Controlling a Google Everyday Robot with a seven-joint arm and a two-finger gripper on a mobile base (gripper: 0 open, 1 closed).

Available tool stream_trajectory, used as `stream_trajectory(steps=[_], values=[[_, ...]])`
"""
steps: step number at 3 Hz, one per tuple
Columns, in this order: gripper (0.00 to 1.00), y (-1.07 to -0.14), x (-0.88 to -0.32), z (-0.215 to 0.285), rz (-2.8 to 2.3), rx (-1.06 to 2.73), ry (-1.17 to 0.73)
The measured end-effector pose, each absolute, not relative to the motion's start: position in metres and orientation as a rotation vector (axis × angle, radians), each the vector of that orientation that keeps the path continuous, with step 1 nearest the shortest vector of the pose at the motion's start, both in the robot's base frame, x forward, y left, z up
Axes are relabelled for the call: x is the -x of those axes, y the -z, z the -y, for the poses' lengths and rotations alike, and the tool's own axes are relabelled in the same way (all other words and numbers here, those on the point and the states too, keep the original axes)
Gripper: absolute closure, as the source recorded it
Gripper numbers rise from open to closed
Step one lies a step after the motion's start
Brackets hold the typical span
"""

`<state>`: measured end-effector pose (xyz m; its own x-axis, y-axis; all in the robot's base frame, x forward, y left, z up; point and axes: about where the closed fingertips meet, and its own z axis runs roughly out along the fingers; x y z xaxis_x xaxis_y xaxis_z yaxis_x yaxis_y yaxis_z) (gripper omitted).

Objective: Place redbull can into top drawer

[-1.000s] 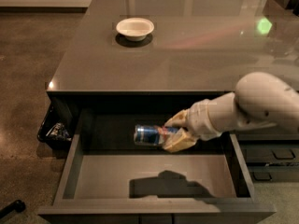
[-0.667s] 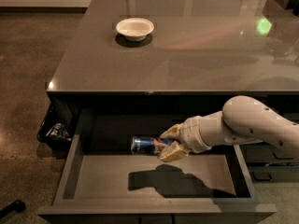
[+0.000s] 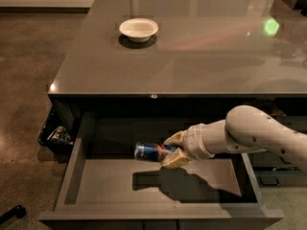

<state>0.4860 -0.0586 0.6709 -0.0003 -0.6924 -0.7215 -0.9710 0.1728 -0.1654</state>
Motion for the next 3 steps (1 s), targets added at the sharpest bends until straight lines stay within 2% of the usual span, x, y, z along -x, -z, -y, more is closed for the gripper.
stream_trajectory(steps=[2,3], values=[[1.00,-0.607,-0.501,0.046,-1.761,1.605,-0.499],[0.92,-0.600,-0.502,0.046,-1.767,1.589,-0.516]])
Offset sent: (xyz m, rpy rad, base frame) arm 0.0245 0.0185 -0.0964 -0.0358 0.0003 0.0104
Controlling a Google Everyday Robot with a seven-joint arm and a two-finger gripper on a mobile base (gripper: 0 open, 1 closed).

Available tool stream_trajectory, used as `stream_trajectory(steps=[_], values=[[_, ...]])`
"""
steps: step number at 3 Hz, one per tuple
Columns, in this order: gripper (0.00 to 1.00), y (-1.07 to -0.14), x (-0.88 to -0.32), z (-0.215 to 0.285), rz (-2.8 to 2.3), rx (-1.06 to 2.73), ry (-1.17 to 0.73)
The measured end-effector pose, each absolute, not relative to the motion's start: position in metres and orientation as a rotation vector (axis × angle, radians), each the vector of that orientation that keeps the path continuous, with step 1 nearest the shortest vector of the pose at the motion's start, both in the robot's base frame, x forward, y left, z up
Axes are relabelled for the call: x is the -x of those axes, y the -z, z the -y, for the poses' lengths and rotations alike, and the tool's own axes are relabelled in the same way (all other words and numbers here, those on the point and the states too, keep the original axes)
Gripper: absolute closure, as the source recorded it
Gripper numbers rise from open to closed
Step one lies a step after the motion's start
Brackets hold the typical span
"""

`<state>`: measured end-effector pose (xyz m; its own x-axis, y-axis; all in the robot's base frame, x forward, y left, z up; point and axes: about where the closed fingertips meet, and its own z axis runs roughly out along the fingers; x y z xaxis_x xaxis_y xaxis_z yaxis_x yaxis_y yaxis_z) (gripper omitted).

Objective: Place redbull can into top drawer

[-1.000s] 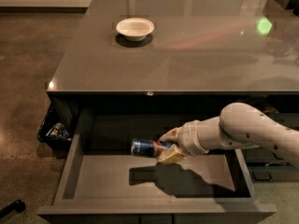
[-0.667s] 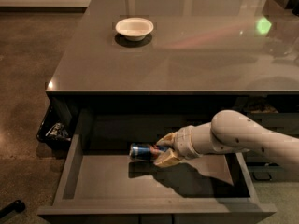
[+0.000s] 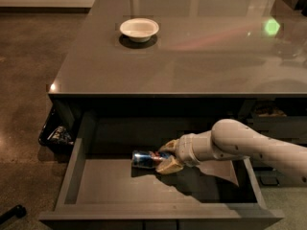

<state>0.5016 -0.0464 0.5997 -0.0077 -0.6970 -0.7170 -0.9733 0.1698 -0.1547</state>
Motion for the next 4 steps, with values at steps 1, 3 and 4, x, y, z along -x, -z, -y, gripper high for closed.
stream_trajectory(steps=[1,3,4], values=[[0.73,-0.5997,-0.5016,0.0464,-1.767,1.589,-0.516],[0.27,-0.5997,-0.5015,0.0464,-1.767,1.590,-0.516],[0.04,-0.5996,-0.5015,0.0463,-1.767,1.590,-0.516]])
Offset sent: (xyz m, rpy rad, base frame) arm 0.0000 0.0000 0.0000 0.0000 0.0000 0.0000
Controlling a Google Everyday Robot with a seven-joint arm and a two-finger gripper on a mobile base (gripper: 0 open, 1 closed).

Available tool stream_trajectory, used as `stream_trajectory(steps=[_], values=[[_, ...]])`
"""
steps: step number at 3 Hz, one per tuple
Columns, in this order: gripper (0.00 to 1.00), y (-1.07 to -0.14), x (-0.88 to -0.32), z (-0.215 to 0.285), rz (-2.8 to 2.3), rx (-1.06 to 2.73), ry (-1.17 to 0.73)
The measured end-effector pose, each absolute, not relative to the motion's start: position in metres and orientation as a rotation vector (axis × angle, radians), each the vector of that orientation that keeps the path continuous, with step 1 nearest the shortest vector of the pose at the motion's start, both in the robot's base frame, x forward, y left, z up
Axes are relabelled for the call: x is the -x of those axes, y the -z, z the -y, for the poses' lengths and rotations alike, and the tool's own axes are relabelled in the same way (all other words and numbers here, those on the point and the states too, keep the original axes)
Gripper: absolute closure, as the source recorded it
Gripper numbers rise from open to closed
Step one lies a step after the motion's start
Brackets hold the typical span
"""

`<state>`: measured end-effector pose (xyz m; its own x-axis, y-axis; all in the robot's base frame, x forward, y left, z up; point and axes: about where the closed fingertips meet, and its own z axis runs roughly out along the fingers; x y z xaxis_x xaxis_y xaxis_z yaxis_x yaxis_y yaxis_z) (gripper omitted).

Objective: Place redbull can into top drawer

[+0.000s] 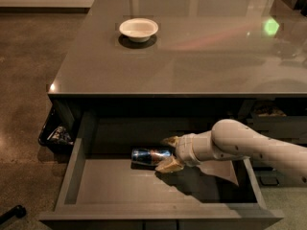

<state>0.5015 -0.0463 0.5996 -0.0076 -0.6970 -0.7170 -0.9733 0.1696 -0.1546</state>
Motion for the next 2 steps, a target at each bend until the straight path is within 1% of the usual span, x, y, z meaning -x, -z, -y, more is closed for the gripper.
stream_trajectory(steps=[1,2], values=[[0.00,-0.5995,-0.5014,0.0461,-1.767,1.590,-0.516],[0.00,-0.5995,-0.5014,0.0460,-1.767,1.590,-0.517]])
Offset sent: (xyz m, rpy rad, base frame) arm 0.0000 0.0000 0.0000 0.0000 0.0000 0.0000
